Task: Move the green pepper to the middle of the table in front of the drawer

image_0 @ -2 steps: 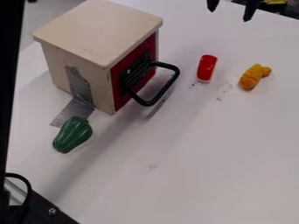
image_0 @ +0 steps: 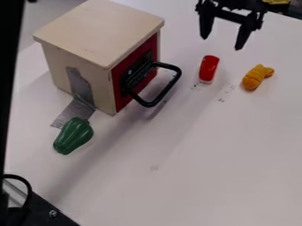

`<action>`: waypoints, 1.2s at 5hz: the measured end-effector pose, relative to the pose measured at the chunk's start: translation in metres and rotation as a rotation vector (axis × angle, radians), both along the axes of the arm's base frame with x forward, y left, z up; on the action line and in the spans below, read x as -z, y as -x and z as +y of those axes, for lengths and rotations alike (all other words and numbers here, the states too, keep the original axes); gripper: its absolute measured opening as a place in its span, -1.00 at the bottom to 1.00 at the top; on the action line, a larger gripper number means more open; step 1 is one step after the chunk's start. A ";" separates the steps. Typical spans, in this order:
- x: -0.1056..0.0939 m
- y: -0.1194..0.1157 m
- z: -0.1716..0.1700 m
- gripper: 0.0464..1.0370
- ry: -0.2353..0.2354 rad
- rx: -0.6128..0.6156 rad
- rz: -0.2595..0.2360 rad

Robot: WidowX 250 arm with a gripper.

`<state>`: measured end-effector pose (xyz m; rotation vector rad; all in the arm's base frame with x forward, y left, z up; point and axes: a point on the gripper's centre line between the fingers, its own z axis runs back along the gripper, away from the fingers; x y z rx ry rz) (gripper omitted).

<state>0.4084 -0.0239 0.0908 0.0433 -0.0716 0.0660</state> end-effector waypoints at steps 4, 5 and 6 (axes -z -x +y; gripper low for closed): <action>-0.047 0.165 0.056 0.93 0.012 -0.040 -0.122; -0.036 0.198 0.081 0.93 0.002 -0.067 -0.093; -0.017 0.216 0.103 0.93 -0.006 -0.116 -0.069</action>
